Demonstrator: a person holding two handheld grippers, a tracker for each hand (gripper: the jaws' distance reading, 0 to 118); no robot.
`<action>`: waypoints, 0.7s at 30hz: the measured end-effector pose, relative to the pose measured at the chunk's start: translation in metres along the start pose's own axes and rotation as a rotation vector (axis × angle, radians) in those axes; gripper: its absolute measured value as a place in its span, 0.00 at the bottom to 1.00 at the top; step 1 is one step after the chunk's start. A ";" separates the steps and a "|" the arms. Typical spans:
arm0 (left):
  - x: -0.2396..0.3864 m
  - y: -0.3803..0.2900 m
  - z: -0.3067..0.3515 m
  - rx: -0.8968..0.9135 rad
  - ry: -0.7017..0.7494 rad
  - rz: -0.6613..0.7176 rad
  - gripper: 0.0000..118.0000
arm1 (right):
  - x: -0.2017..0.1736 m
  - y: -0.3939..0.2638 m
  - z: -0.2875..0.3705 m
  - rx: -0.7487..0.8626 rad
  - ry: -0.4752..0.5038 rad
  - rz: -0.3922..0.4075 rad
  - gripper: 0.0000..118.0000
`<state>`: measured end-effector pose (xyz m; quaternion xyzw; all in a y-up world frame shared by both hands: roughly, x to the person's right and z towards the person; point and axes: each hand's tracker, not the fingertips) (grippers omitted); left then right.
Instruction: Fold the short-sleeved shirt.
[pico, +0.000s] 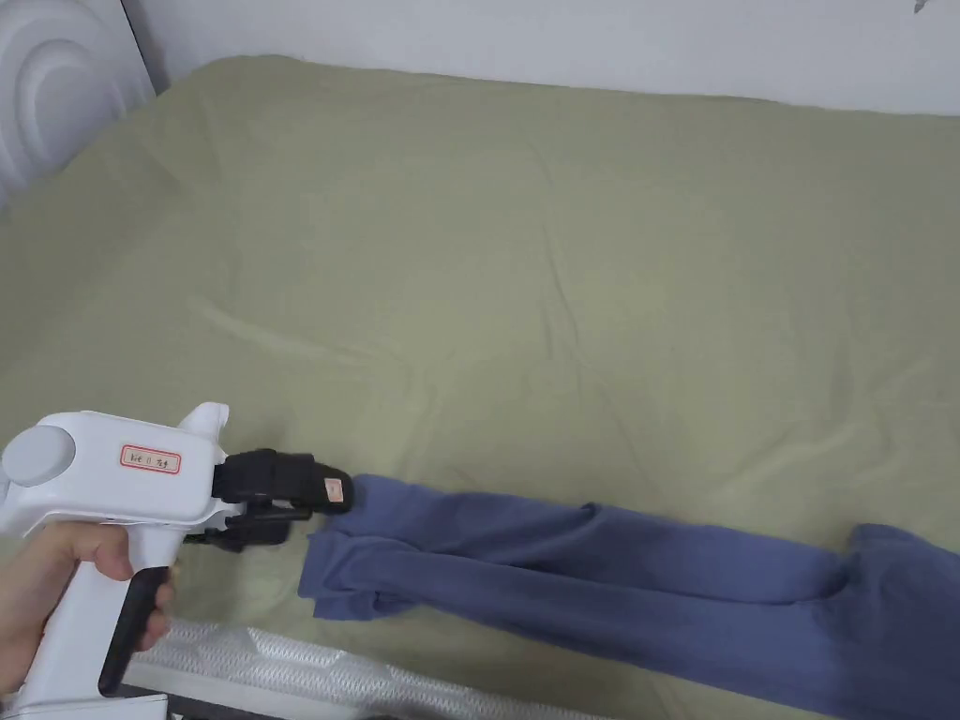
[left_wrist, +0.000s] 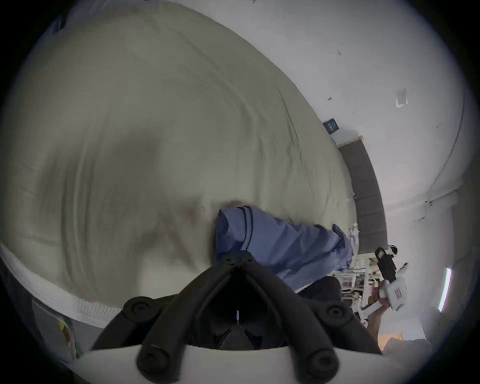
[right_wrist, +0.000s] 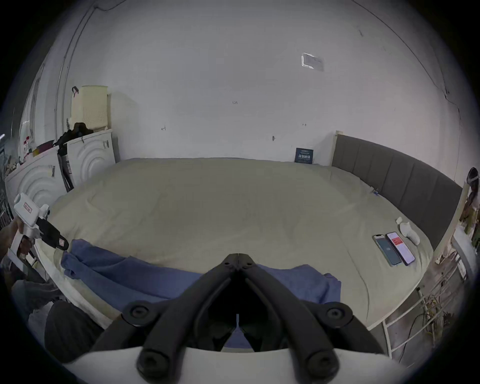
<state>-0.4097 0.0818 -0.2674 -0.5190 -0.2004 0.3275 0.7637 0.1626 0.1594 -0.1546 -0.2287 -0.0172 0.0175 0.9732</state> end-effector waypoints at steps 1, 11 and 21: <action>-0.012 0.008 -0.005 -0.020 -0.034 0.022 0.20 | 0.000 0.000 -0.001 -0.005 0.003 -0.001 0.00; -0.011 0.006 -0.045 -0.048 -0.211 0.078 0.99 | -0.001 -0.001 0.001 -0.031 0.005 -0.010 0.00; 0.004 -0.002 -0.053 -0.050 -0.094 0.134 0.08 | 0.005 -0.001 0.012 -0.028 0.025 -0.048 0.00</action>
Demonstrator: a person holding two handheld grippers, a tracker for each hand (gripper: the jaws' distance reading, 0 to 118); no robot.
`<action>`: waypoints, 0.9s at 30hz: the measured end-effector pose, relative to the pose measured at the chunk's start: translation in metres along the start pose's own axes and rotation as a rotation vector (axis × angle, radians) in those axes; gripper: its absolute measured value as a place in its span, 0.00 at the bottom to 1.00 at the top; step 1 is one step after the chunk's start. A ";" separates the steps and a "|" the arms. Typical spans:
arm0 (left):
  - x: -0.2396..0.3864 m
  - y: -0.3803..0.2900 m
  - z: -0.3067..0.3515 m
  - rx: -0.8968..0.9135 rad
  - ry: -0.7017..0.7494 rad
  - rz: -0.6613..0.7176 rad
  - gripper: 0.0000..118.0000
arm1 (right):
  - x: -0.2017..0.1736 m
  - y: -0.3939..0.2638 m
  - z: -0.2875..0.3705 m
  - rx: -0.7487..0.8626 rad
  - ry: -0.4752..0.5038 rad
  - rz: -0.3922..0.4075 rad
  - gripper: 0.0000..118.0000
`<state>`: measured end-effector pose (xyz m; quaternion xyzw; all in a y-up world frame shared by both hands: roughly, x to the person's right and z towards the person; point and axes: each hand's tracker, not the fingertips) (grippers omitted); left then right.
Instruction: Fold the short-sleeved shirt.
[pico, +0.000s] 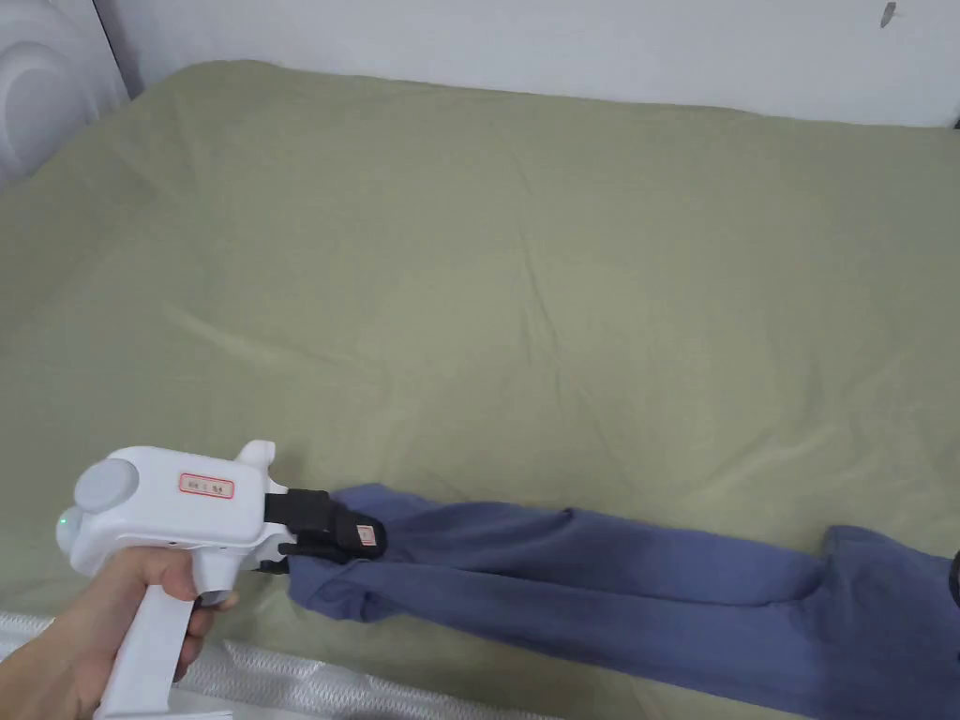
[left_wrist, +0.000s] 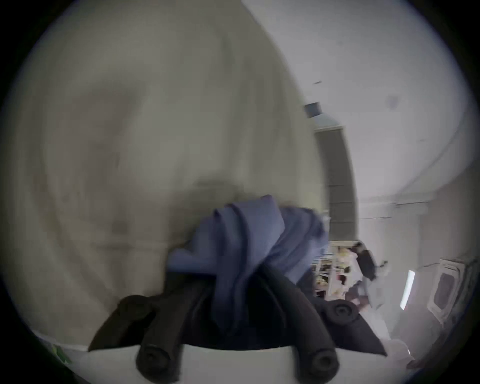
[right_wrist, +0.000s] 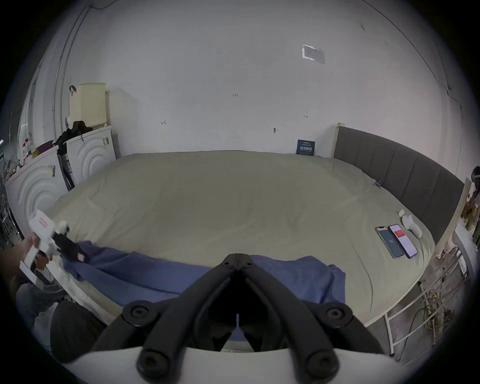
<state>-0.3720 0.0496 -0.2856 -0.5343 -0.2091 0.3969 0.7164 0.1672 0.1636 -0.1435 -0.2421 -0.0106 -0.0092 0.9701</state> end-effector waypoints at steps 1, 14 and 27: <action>0.002 0.000 0.006 0.006 0.007 0.010 0.08 | 0.001 0.001 0.001 0.005 0.008 -0.004 0.00; 0.065 -0.009 0.106 0.161 0.237 -0.120 0.07 | 0.022 0.014 0.020 0.089 0.038 -0.035 0.00; 0.216 -0.059 -0.054 0.002 0.322 -0.369 0.07 | 0.046 0.000 0.039 0.099 0.029 -0.101 0.00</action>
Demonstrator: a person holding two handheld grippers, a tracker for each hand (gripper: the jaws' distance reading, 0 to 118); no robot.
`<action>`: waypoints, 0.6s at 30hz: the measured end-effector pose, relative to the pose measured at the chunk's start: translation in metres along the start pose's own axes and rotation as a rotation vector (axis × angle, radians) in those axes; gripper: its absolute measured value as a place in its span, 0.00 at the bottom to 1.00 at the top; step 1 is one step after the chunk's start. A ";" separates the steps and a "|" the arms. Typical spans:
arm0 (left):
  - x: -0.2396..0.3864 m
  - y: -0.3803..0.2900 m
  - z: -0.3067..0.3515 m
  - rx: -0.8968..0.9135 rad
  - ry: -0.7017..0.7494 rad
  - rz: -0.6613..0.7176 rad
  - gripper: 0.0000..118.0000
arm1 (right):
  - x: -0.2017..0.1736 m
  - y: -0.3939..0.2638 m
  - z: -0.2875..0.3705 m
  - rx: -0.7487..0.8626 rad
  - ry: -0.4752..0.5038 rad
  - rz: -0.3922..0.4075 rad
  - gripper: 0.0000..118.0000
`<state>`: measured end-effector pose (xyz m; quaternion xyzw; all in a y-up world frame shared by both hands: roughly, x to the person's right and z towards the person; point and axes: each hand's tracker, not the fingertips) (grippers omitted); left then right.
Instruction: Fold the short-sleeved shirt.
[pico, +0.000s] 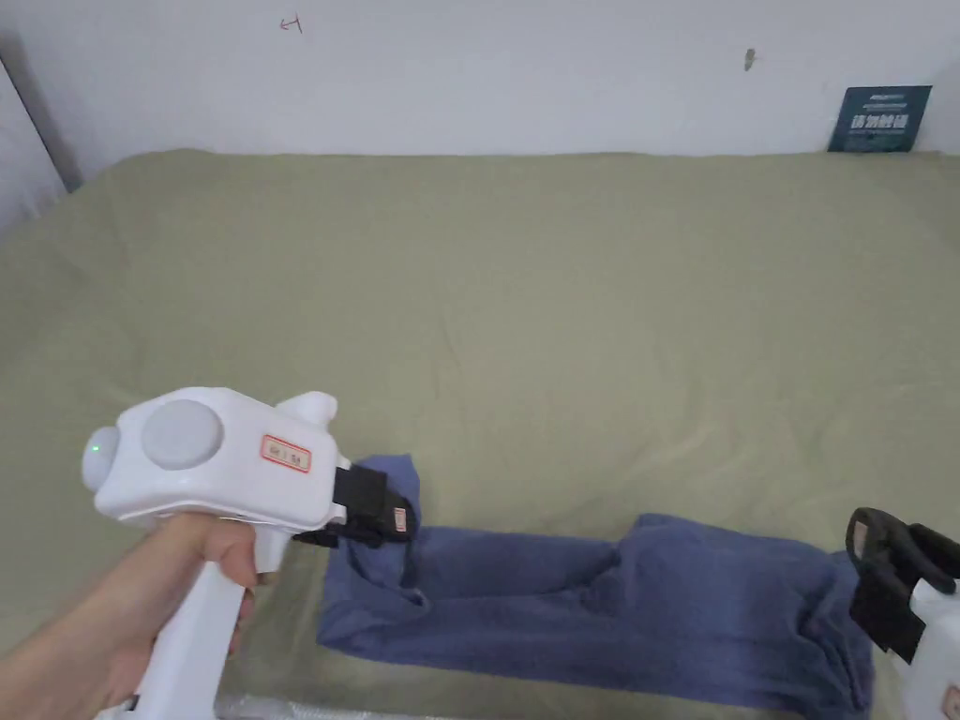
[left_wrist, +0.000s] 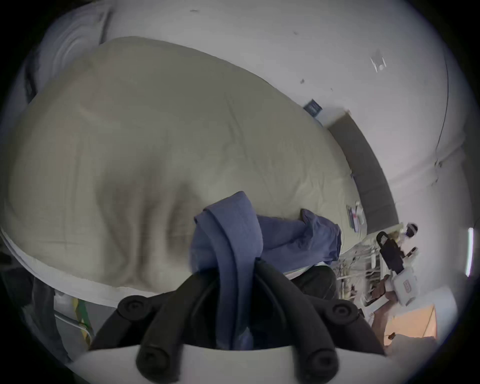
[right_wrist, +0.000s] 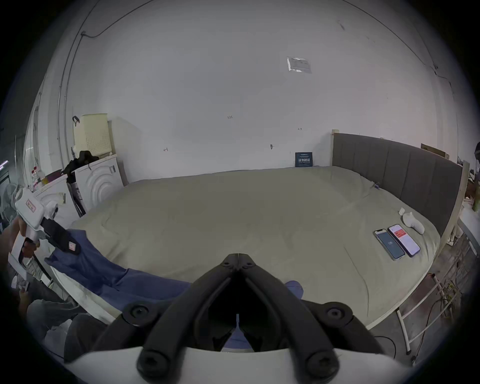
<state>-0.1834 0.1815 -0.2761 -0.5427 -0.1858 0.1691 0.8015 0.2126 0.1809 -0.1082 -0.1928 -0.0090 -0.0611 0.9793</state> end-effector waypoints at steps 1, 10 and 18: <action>0.009 0.001 -0.019 -0.023 -0.006 -0.020 0.07 | 0.003 -0.001 0.001 -0.002 -0.005 -0.007 0.00; 0.046 -0.016 -0.142 -0.152 -0.062 -0.074 0.08 | 0.025 -0.007 0.000 -0.042 -0.051 -0.038 0.00; -0.004 -0.009 -0.046 0.065 -0.192 0.003 0.94 | 0.026 -0.011 -0.006 -0.067 -0.040 -0.056 0.00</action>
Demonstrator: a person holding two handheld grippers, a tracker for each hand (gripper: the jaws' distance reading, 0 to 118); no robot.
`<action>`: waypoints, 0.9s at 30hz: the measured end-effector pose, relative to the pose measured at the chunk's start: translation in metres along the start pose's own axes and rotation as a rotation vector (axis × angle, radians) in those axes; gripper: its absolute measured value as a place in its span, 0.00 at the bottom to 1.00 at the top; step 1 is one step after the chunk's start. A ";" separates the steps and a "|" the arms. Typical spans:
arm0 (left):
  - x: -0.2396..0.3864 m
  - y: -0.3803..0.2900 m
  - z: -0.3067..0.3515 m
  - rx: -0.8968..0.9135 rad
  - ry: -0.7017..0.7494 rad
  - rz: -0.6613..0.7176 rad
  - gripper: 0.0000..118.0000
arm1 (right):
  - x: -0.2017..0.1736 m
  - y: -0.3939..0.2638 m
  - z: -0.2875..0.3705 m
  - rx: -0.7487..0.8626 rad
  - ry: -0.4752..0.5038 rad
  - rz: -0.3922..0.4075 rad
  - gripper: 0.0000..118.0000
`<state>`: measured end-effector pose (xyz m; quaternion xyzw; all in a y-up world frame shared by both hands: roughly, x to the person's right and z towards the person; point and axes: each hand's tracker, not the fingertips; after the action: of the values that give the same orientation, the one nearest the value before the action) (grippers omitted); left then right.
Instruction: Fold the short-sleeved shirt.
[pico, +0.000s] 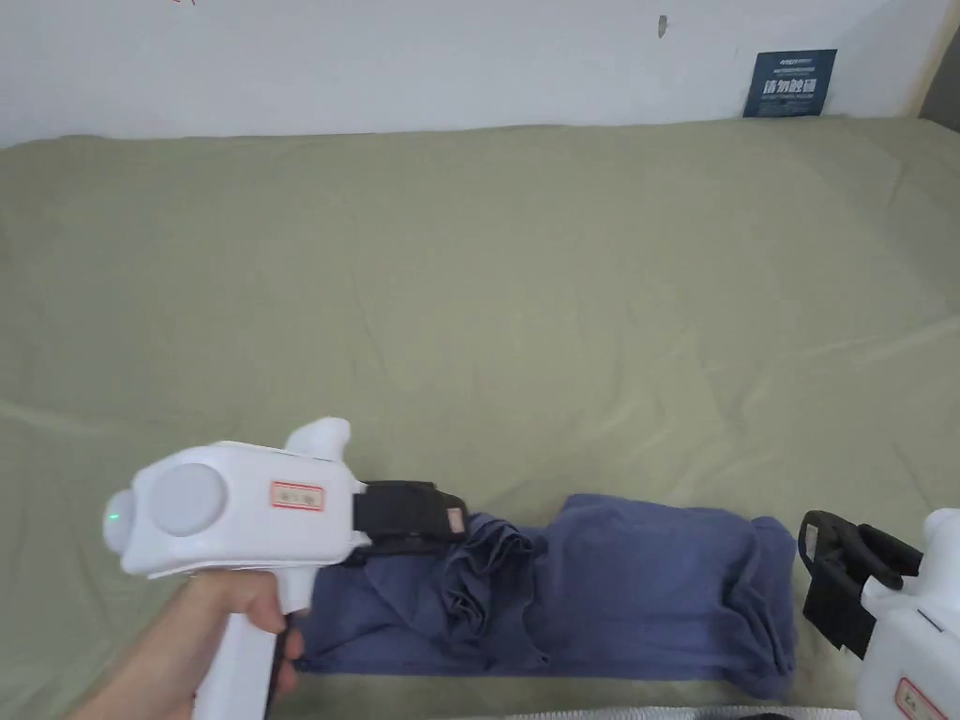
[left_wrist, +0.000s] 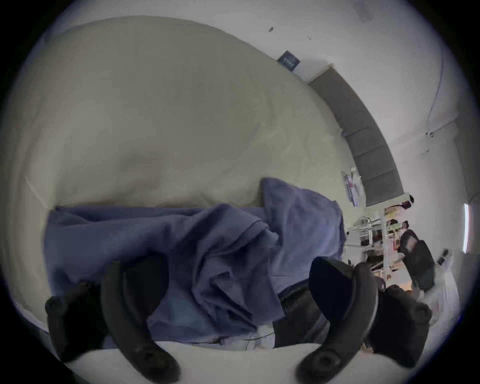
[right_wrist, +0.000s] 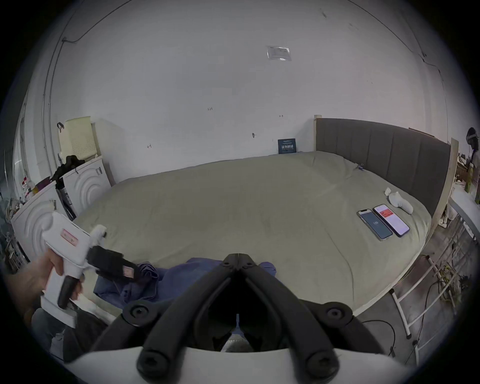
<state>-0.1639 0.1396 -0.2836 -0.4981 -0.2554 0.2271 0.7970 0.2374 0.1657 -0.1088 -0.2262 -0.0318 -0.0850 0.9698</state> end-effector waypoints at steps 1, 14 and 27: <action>-0.010 -0.001 0.010 0.031 0.003 0.013 0.89 | -0.002 0.000 -0.002 -0.002 0.007 -0.003 0.00; -0.018 -0.029 -0.094 -0.116 -0.041 0.089 0.00 | -0.014 -0.001 -0.008 -0.018 0.042 0.024 0.00; 0.030 -0.026 -0.088 -0.089 -0.093 -0.040 0.00 | -0.006 0.004 -0.004 -0.030 0.005 0.034 0.00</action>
<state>-0.0819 0.0879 -0.2873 -0.5168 -0.3120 0.2225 0.7655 0.2322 0.1680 -0.1147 -0.2409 -0.0244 -0.0696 0.9677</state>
